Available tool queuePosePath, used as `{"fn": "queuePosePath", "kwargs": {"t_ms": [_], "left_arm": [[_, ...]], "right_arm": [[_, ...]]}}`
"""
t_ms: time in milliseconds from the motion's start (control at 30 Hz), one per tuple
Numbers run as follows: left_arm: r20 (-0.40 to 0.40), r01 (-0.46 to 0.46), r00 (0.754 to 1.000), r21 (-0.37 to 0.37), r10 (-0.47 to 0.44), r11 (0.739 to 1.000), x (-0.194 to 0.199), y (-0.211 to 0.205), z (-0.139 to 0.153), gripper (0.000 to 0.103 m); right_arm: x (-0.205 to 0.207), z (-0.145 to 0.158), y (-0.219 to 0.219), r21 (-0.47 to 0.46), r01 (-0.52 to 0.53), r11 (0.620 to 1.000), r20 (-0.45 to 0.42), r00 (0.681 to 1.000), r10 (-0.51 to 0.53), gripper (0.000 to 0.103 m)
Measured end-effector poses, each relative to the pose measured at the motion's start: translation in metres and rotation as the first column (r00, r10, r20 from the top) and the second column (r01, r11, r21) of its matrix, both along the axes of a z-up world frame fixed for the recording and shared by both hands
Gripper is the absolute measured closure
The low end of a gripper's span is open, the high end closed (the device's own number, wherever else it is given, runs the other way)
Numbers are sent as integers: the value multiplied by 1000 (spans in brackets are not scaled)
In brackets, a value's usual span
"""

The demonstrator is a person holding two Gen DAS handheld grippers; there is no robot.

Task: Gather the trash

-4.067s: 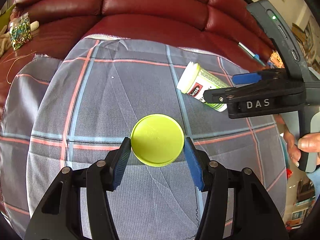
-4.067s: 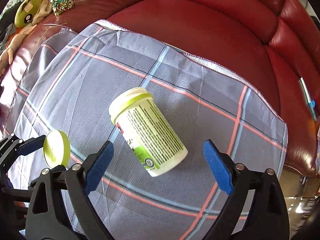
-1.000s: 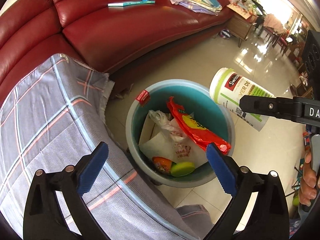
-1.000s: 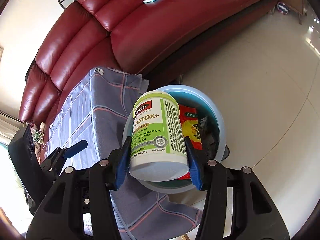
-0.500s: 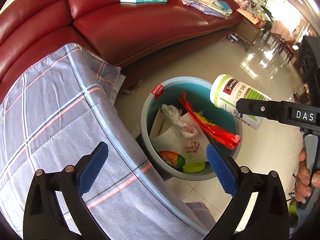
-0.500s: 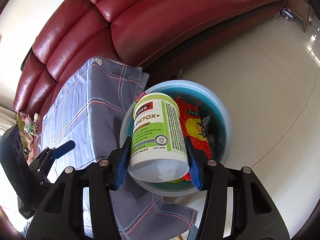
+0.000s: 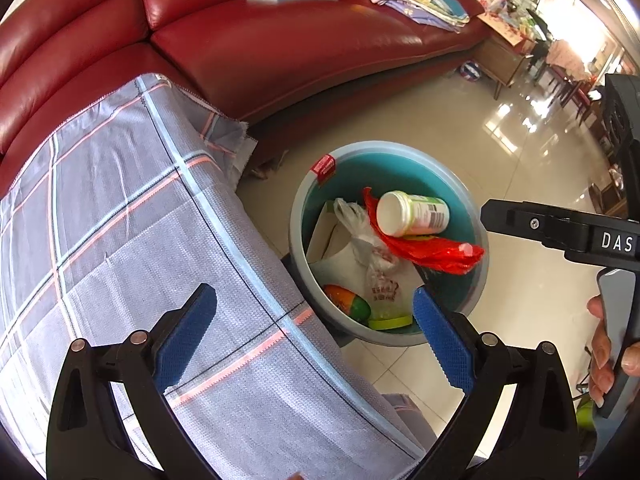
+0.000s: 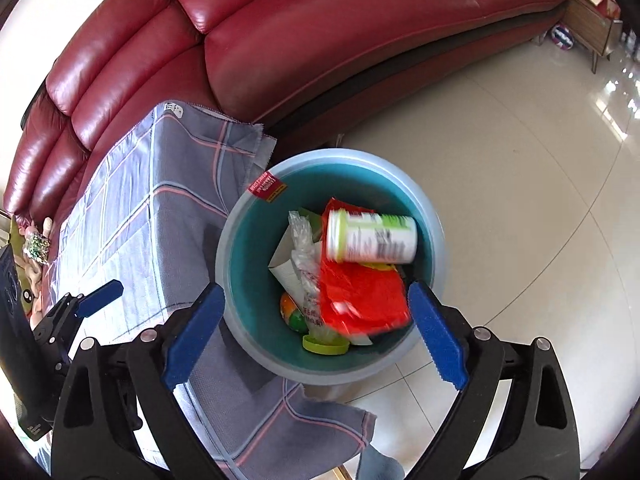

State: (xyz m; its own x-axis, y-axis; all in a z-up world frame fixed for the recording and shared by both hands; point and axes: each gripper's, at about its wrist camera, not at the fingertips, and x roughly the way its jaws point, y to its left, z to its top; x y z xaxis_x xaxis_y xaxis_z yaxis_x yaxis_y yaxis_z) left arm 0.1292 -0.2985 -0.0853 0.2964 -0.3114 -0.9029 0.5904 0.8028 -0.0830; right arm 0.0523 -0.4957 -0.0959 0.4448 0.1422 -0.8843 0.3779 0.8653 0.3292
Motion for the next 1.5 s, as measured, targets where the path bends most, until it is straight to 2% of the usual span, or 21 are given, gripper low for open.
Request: {"fn": "queuePosePath", "kwargs": {"t_ms": [300, 567, 900, 1200, 1500], "left_arm": [[-1, -18, 1000, -18, 18, 1000, -8, 15, 9, 4], [-15, -54, 998, -60, 54, 997, -23, 42, 23, 4], [16, -103, 994, -97, 105, 990, -56, 82, 44, 4], [44, -110, 992, -110, 115, 988, -79, 99, 55, 4], [52, -142, 988, -102, 148, 985, -82, 111, 55, 4]], "right_arm": [[-18, 17, 15, -38, -3, 999, 7, 1000, 3, 10], [-41, 38, 55, -176, -66, 982, -11, 998, 65, 7], [-79, 59, 100, -307, -123, 944, -25, 992, 121, 7], [-96, 59, 116, -323, -155, 934, -47, 988, 148, 7], [-97, 57, 128, -310, -187, 932, -48, 982, 181, 7]]}}
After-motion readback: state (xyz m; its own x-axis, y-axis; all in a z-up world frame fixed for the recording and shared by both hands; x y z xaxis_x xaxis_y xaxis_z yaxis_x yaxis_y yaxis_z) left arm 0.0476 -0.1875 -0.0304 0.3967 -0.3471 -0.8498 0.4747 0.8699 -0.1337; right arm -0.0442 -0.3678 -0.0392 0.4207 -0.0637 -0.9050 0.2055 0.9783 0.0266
